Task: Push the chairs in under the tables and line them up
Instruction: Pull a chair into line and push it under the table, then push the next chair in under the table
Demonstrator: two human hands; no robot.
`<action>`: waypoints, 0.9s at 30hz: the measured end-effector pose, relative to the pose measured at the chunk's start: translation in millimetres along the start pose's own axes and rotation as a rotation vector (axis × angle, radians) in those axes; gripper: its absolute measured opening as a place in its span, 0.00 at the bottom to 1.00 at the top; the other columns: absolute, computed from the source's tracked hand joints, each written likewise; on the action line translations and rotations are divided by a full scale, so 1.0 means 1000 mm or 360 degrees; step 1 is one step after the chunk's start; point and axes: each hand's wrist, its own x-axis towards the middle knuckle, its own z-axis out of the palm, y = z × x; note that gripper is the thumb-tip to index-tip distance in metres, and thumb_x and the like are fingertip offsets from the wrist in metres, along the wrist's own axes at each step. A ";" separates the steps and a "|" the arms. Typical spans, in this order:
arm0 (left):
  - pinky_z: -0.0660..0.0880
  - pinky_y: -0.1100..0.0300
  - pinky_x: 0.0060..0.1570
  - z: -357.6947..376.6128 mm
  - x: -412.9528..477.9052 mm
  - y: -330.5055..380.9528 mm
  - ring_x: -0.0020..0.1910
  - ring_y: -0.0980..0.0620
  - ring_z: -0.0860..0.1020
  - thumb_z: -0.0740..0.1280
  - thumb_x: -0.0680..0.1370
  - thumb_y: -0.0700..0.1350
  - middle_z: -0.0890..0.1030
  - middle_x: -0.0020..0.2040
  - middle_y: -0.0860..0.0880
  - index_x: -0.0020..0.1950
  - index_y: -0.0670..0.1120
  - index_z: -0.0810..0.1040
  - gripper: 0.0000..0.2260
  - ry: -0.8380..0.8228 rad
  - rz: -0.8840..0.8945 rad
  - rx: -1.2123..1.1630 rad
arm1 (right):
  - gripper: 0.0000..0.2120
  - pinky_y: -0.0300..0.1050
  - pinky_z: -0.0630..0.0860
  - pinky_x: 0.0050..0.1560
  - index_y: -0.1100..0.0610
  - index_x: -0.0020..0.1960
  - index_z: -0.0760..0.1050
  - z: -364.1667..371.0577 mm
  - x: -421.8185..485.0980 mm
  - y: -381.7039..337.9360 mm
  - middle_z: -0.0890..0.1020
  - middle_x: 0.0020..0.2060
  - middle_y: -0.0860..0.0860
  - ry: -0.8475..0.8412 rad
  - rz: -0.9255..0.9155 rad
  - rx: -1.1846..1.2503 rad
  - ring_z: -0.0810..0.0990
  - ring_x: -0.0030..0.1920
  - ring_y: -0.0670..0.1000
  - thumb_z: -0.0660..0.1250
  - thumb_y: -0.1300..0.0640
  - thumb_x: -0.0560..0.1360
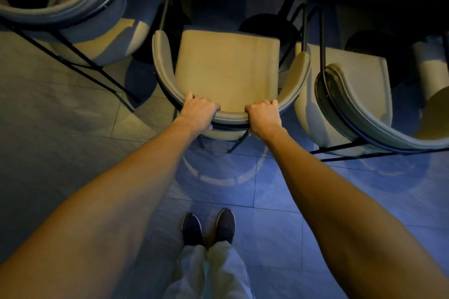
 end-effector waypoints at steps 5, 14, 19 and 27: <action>0.65 0.48 0.65 -0.013 -0.026 0.002 0.65 0.43 0.72 0.68 0.75 0.62 0.77 0.64 0.46 0.71 0.52 0.71 0.27 -0.0008 0.0014 -0.0099 | 0.23 0.54 0.71 0.60 0.55 0.68 0.70 -0.036 -0.009 -0.028 0.78 0.62 0.56 -0.0267 -0.0189 0.0256 0.76 0.61 0.60 0.69 0.51 0.76; 0.68 0.45 0.62 -0.091 -0.110 -0.081 0.66 0.42 0.72 0.63 0.80 0.60 0.75 0.67 0.45 0.74 0.52 0.68 0.25 0.0179 -0.0271 -0.0196 | 0.31 0.50 0.76 0.61 0.55 0.75 0.67 -0.163 -0.013 -0.081 0.78 0.66 0.57 -0.0076 -0.0411 0.0424 0.77 0.64 0.59 0.71 0.48 0.76; 0.68 0.43 0.64 -0.119 -0.147 -0.154 0.67 0.41 0.71 0.61 0.81 0.59 0.74 0.68 0.45 0.75 0.52 0.66 0.24 0.0255 -0.0411 -0.0232 | 0.30 0.50 0.74 0.60 0.56 0.75 0.67 -0.224 -0.005 -0.133 0.79 0.65 0.58 0.0013 -0.0507 0.0407 0.77 0.64 0.60 0.71 0.51 0.76; 0.67 0.44 0.65 -0.131 -0.186 -0.293 0.68 0.42 0.70 0.63 0.80 0.60 0.73 0.69 0.46 0.76 0.53 0.65 0.26 0.0256 -0.0525 -0.0209 | 0.28 0.55 0.77 0.60 0.55 0.71 0.70 -0.306 0.033 -0.261 0.79 0.63 0.56 0.0064 -0.0569 0.0475 0.78 0.63 0.60 0.71 0.50 0.74</action>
